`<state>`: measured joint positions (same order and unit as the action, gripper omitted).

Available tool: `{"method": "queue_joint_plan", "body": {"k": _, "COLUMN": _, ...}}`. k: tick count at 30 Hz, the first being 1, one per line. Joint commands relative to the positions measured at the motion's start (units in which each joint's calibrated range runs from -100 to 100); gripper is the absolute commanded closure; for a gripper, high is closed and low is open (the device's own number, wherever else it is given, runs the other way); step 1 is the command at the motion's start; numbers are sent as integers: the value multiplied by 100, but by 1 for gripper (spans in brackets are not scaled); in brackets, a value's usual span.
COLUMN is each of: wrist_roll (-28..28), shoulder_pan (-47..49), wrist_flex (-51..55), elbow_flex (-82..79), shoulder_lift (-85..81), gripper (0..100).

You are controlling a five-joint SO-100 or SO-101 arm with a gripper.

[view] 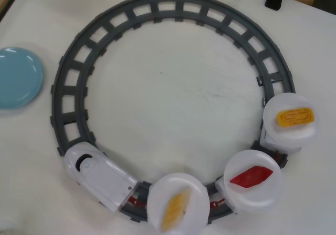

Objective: Pick up the sushi from the Shinkansen and put it on the blue dish

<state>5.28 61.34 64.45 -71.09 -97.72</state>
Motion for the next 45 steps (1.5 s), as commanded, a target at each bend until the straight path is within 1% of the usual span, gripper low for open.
{"method": "queue_joint_plan", "body": {"k": 1, "wrist_roll": -26, "shoulder_pan": -34, "wrist_flex": -284, "elbow_flex": 310, "shoulder_lift": 602, "gripper": 69}}
{"method": "queue_joint_plan", "body": {"k": 6, "wrist_roll": -20, "shoulder_pan": -34, "wrist_flex": -284, "elbow_flex": 508, "shoulder_lift": 934, "gripper": 69}}
{"method": "queue_joint_plan", "body": {"k": 23, "wrist_roll": -5, "shoulder_pan": -131, "wrist_flex": -284, "elbow_flex": 662, "shoulder_lift": 1041, "gripper": 69}}
{"method": "queue_joint_plan", "body": {"k": 25, "wrist_roll": 6, "shoulder_pan": -386, "wrist_flex": -309, "elbow_flex": 905, "shoulder_lift": 1050, "gripper": 69}}
{"method": "queue_joint_plan", "body": {"k": 29, "wrist_roll": 11, "shoulder_pan": -984, "wrist_flex": -692, "elbow_flex": 1590, "shoulder_lift": 1315, "gripper": 69}}
{"method": "queue_joint_plan", "body": {"k": 36, "wrist_roll": 74, "shoulder_pan": -2014, "wrist_flex": -1082, "elbow_flex": 3322, "shoulder_lift": 3422, "gripper": 69}}
{"method": "queue_joint_plan", "body": {"k": 40, "wrist_roll": 220, "shoulder_pan": -2763, "wrist_flex": -963, "elbow_flex": 4665, "shoulder_lift": 4633, "gripper": 69}}
{"method": "queue_joint_plan", "body": {"k": 45, "wrist_roll": 513, "shoulder_pan": -3845, "wrist_flex": -225, "elbow_flex": 6144, "shoulder_lift": 6019, "gripper": 69}}
